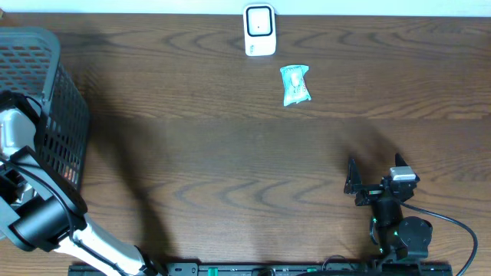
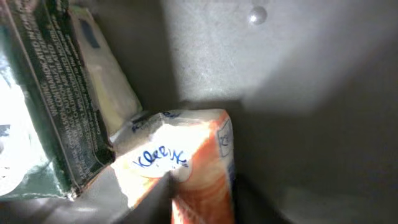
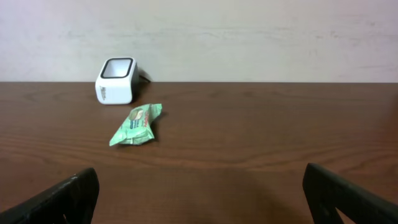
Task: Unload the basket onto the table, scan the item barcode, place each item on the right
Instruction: 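Reach the left gripper into the basket and grasp the orange Enjoy box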
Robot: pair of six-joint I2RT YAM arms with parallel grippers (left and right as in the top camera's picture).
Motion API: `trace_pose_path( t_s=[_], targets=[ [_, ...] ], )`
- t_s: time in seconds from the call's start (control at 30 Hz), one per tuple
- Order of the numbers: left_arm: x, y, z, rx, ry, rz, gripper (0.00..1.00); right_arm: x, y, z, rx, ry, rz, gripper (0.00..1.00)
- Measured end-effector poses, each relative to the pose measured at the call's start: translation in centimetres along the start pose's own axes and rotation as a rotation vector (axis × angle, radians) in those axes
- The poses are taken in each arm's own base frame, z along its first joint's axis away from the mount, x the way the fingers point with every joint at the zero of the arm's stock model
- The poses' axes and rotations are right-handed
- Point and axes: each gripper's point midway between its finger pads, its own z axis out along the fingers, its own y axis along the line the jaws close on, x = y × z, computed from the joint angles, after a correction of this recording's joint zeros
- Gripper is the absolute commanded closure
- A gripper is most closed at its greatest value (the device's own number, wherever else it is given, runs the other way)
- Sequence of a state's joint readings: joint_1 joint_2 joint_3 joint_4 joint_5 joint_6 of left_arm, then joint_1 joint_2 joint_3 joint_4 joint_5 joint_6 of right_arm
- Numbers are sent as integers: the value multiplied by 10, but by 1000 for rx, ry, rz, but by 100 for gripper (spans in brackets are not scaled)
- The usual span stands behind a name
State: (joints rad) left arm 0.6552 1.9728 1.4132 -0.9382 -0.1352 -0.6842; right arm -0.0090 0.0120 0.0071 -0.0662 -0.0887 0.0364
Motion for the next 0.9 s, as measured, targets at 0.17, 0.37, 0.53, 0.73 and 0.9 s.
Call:
trace_pose_path(
  t_s=[0.17,0.37,0.53,0.73,0.9],
  targets=[
    [-1,0,-2,2,-5,3,93,0,0,0,0,0,0,1],
    [0,2,-13,9,0,6,93,0,0,0,0,0,0,1],
    [-28,-5,-109,228,-209,-45,93,0,0,0,0,0,0,1],
    [-38,27,-268,571,-579,-135,93,0,0,0,0,0,0,1],
    [-16,51,-345,784,-736,-146,93,0,0,0,0,0,0,1]
  ],
)
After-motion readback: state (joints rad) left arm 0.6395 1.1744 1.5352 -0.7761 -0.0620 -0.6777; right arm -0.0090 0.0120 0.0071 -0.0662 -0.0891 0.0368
